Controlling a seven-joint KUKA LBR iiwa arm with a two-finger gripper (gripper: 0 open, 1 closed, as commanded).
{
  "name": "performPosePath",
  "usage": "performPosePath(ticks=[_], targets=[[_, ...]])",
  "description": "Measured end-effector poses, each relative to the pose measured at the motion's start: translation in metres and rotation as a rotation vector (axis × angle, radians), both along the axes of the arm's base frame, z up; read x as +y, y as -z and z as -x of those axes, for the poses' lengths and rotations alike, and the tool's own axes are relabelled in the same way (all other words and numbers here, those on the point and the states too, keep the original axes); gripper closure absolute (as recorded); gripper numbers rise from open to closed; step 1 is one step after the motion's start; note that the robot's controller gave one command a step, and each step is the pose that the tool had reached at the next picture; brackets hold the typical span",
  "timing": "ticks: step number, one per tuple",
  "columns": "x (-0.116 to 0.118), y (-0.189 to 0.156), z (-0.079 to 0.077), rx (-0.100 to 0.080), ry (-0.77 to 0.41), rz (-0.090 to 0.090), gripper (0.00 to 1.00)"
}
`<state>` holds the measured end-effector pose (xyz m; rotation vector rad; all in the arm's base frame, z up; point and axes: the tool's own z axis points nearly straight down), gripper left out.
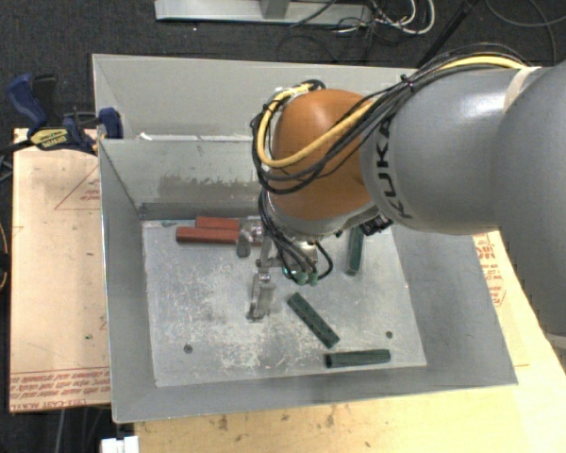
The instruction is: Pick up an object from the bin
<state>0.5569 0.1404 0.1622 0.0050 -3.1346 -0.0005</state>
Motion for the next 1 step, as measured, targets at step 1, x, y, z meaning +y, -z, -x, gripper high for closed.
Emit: performPosePath(ticks=[1], targets=[[-0.0006,-0.0044,-0.0019,-0.007,0.002,-0.001,0.0]])
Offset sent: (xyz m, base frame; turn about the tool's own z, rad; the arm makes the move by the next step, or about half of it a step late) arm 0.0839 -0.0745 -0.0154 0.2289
